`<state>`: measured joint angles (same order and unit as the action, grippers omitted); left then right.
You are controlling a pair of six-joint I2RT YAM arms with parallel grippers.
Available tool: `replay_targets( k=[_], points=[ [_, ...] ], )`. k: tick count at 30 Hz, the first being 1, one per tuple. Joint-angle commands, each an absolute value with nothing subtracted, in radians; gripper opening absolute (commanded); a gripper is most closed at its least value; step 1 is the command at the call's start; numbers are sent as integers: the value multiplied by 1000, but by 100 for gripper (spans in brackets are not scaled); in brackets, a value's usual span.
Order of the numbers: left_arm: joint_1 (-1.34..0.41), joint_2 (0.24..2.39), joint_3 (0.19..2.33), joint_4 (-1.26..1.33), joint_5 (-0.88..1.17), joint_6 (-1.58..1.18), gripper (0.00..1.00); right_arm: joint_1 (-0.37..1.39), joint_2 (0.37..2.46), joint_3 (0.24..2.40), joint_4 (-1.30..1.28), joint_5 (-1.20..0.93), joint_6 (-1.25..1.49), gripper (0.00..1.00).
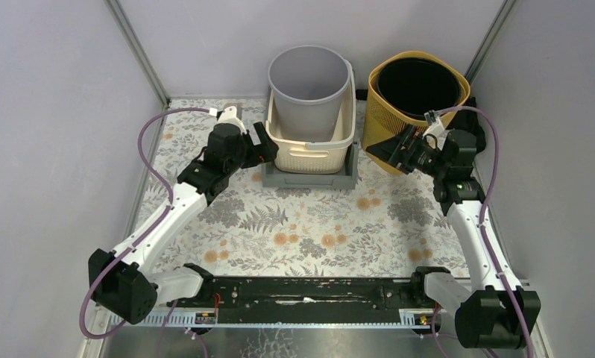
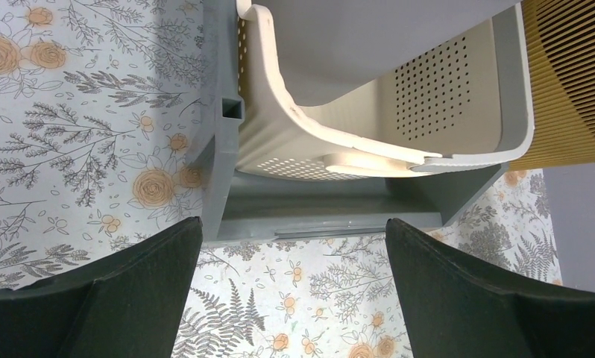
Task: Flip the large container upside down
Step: Pick up the container from the container.
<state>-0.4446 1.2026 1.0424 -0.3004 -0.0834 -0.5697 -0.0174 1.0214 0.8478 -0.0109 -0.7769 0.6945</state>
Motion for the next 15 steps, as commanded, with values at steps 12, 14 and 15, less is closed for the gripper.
replay_targets(
  k=[12,14,15],
  points=[
    [-449,1219,1026,-267,-113,-527,100,127,1114,1245,-367,-538,428,94],
    [-450,1225,1026,-263,-120,-523,100,145,1137,1274,-369,-548,421,92],
    [-450,1228,1031,-260,-121,-522,100,158,1150,1287,-372,-549,417,91]
  ],
)
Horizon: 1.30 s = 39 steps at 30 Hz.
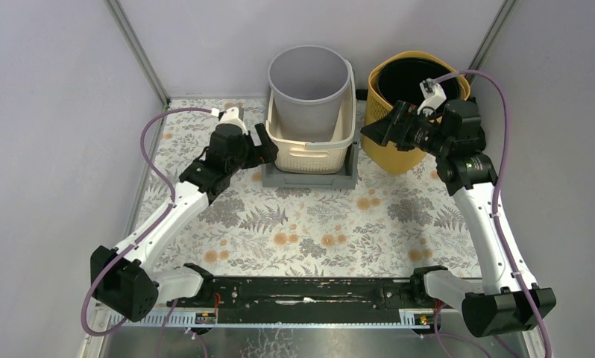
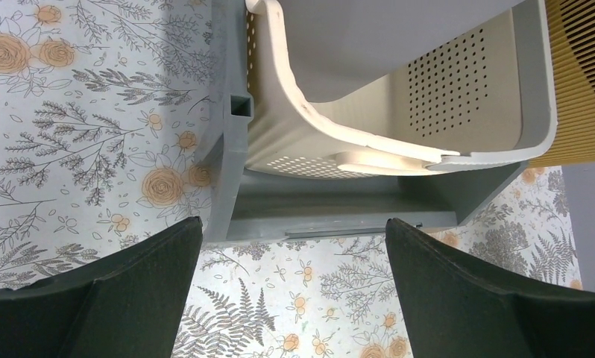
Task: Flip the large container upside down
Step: Pick up the container from the container.
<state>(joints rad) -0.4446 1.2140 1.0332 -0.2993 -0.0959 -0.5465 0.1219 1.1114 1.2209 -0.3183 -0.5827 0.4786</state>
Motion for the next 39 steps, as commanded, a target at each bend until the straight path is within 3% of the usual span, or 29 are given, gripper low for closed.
replay_targets(
  k=[1,10,24,36,39],
  points=[
    [-450,1233,1041,-257,-123,-520,100,173,1162,1297,-376,-546,408,90],
    [-449,1382,1377,-344,-206,-464,100,335,1250,1341,-443,-392,356,83],
    [-412,1731,1798,-451,-265,-510,100,378,1206,1249,-449,-368,363,83],
    [-385,1870,1910,-501,-318,-511,99,378,1173,1199,-447,-374,351,83],
    [-385,1887,1916,-509,-318,-509,94,378,1166,1188,-444,-375,353,83]
  ],
)
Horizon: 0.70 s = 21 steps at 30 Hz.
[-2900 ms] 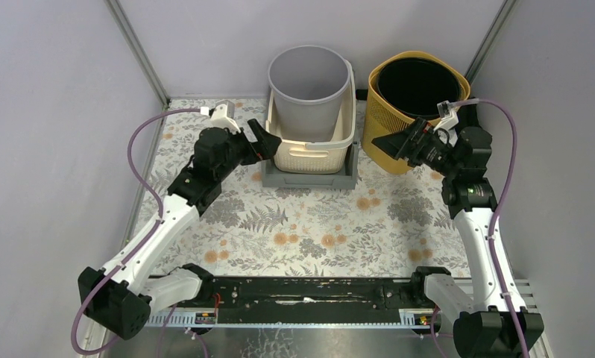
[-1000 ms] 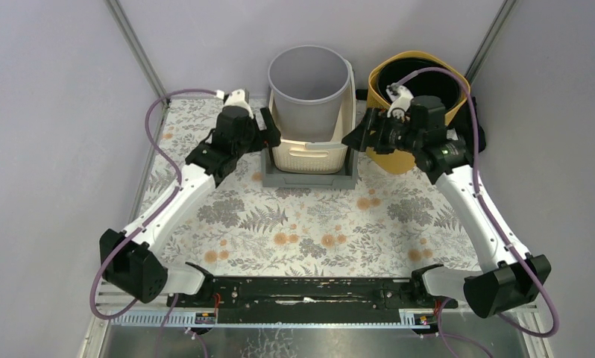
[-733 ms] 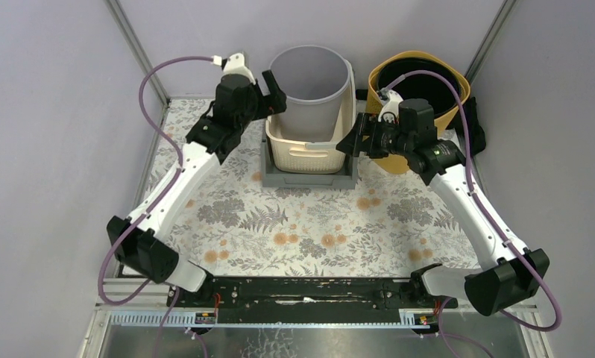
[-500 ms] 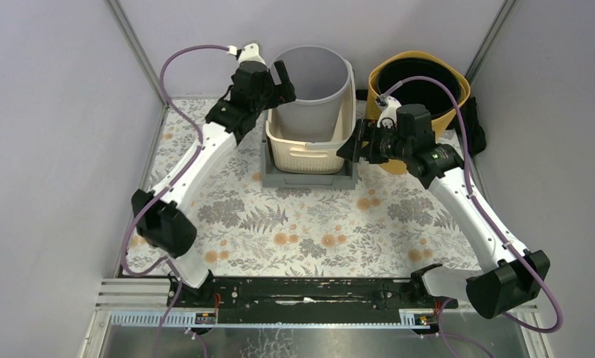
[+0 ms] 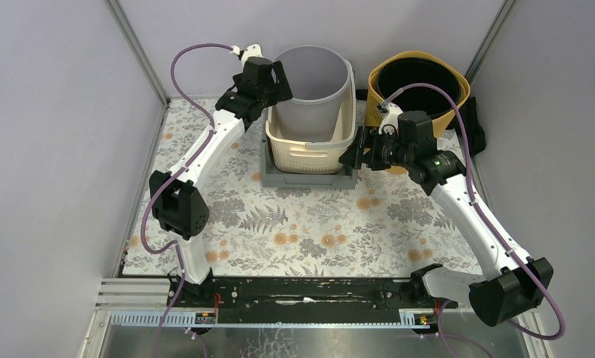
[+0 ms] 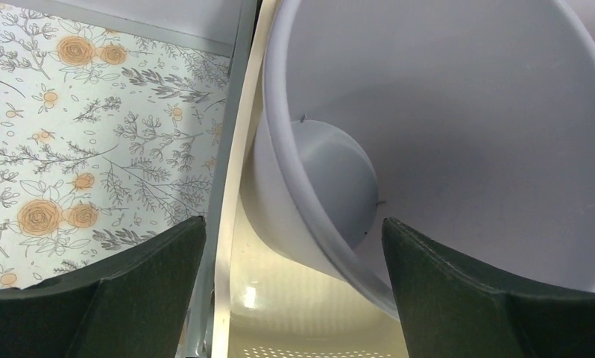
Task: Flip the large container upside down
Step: Pick up the container from the container.
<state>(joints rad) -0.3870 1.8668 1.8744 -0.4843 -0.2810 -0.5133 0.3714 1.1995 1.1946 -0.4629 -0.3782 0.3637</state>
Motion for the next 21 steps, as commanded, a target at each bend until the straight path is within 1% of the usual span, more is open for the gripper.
replay_targets(
  k=[1,6,8,11,14,16,17,21],
  points=[
    [-385,1889,1914,-510,-316,-511,90,379,1164,1184,-441,-376,354,83],
    [-385,1896,1903,-516,-306,-511,70,377,1153,1163,-433,-379,360,83],
    [-385,1895,1895,-518,-297,-509,59,378,1150,1157,-431,-383,362,83],
    [-384,1889,1879,-517,-294,-512,39,379,1146,1148,-426,-385,366,83],
    [-381,1884,1872,-518,-287,-509,17,378,1145,1143,-423,-391,369,83],
    [-377,1877,1867,-517,-280,-511,5,379,1144,1142,-420,-396,372,83],
    [-375,1872,1865,-517,-279,-512,0,378,1146,1142,-419,-395,374,83],
    [-366,1835,1843,-495,-262,-519,0,378,1147,1142,-417,-397,378,83]
  ],
)
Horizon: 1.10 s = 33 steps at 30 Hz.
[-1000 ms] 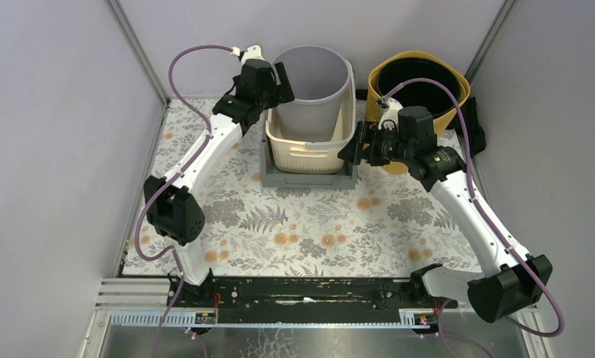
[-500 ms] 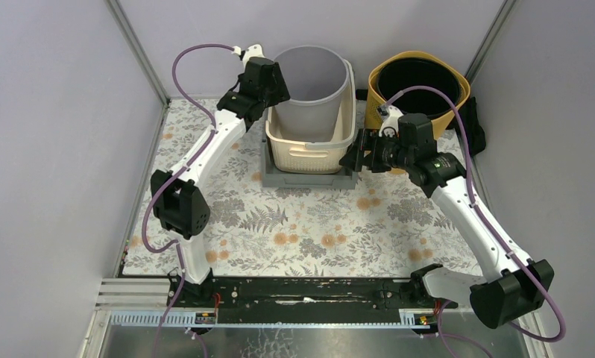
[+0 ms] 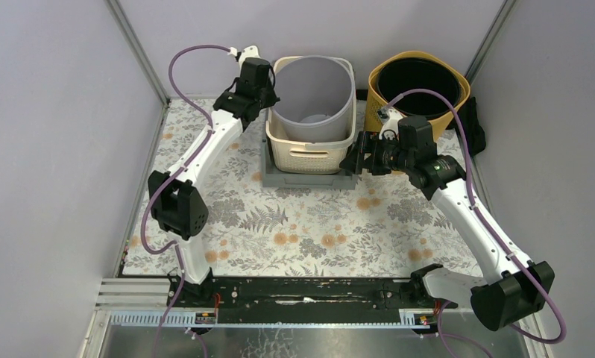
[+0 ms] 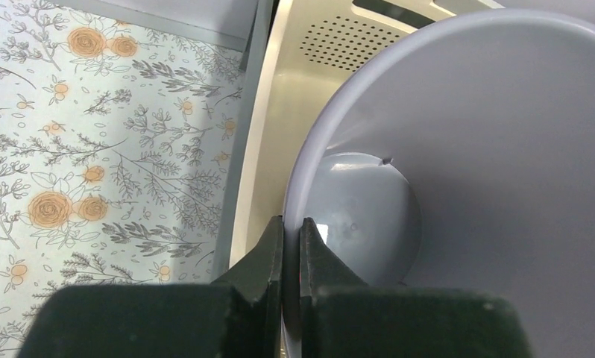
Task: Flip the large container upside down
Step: Pick up the container from the container.
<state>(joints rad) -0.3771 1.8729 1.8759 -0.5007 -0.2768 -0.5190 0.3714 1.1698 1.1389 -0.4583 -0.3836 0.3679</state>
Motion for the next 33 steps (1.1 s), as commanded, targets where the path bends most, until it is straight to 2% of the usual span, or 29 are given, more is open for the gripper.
replay_targets(
  k=[1,20,33],
  points=[
    [-363,1818,1834,-485,-256,-521,0,379,1147,1143,-417,-398,379,83],
    [-295,1508,1699,-348,4,-639,0,378,1085,1299,-532,-358,366,83],
    [-289,1328,1652,-394,176,-690,0,378,1030,1507,-733,-199,373,85]
  ],
)
